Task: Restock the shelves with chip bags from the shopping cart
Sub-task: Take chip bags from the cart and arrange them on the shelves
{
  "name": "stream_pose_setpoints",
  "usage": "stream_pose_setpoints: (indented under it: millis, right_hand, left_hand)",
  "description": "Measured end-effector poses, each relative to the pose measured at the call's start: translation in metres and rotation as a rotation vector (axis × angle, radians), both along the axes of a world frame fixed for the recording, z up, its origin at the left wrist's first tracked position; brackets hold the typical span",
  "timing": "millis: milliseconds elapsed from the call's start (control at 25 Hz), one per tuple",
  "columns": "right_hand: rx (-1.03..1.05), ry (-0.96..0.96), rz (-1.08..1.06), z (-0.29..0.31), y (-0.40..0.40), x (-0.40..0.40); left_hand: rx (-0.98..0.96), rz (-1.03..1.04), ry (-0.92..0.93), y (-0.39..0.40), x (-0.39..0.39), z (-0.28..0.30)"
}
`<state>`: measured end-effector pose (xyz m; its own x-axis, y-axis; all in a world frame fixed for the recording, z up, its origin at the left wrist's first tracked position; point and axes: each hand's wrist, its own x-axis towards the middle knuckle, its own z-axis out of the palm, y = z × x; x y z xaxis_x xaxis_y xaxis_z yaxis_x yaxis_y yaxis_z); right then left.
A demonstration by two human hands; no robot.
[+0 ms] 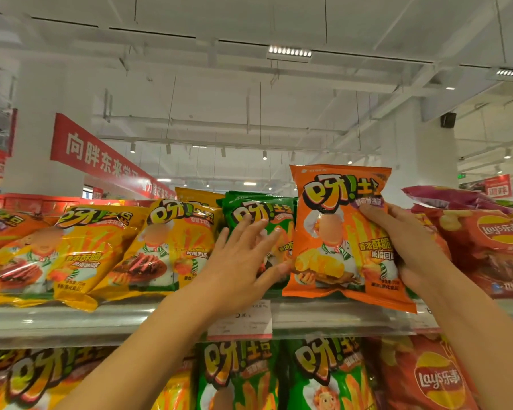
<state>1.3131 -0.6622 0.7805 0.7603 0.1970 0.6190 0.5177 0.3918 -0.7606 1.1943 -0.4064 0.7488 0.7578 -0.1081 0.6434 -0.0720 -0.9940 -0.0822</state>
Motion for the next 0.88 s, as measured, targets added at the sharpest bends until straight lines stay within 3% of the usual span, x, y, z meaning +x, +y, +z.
stream_pose_setpoints:
  millis: [160, 320, 680, 880]
  right_hand:
    - [0.017, -0.012, 0.003, 0.001, 0.001, -0.005]
    - [0.025, -0.046, 0.028, 0.002, 0.011, -0.015]
    - [0.028, -0.009, 0.177, -0.008, 0.079, -0.033]
    - [0.015, -0.025, 0.225, -0.004, 0.129, -0.058]
  left_hand:
    - [0.000, 0.251, -0.257, 0.033, -0.035, -0.021]
    - [-0.043, 0.443, -0.170, 0.056, -0.043, -0.037]
    - [-0.189, 0.242, -0.190, 0.063, -0.044, -0.027]
    - [-0.139, 0.200, -0.268, 0.105, -0.090, -0.045]
